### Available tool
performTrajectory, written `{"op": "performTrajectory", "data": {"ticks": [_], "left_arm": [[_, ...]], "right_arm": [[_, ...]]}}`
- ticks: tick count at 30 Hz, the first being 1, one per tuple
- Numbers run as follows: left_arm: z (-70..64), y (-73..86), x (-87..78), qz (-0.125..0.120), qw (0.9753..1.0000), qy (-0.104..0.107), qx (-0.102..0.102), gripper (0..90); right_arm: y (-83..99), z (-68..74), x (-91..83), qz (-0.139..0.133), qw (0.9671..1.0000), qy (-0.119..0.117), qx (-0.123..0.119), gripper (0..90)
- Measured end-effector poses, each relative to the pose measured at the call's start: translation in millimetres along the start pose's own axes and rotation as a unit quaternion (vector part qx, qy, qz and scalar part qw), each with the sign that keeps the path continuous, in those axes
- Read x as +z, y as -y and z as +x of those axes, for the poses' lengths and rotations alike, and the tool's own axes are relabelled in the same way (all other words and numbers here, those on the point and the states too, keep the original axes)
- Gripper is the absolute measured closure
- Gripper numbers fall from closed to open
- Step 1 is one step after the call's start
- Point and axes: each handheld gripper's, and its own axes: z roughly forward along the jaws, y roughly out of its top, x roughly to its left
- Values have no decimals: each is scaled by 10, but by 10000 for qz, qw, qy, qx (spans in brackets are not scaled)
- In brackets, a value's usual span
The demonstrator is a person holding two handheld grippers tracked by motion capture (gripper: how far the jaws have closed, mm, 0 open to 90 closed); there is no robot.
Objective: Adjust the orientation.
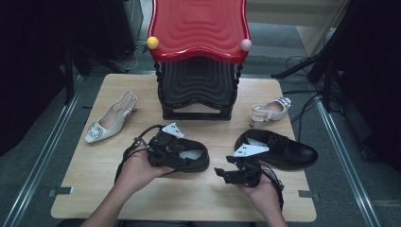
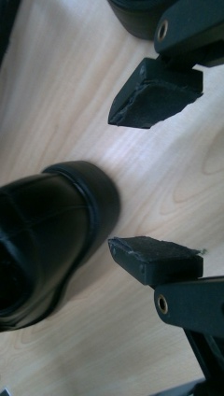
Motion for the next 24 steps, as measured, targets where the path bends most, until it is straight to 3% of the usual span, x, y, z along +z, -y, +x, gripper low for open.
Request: {"op": "performTrajectory", "data": {"ticks": [8,11,12,15,19,24], "left_arm": [[113,289,-209,-391,9988,-88,-299,483],[153,415,-276,-529,9979,-106,-368,579],[171,464,-284,-560,9976,-98,-402,667],[222,625,-313,-593,9965,-304,-502,756],[307,824,-306,-584,9952,-338,-706,894],[397,1003,-256,-460,9935,-416,-959,900]], "right_arm": [[-264,-55,83,-125,9999,-19,24,402],[-381,-80,128,-109,9999,-51,-77,472],[-452,-103,161,-95,9998,-75,-138,526],[-503,-137,191,-85,9999,-66,-128,584],[-553,-199,317,40,9997,-57,-226,794],[-579,-219,425,142,9997,61,-214,812]]}}
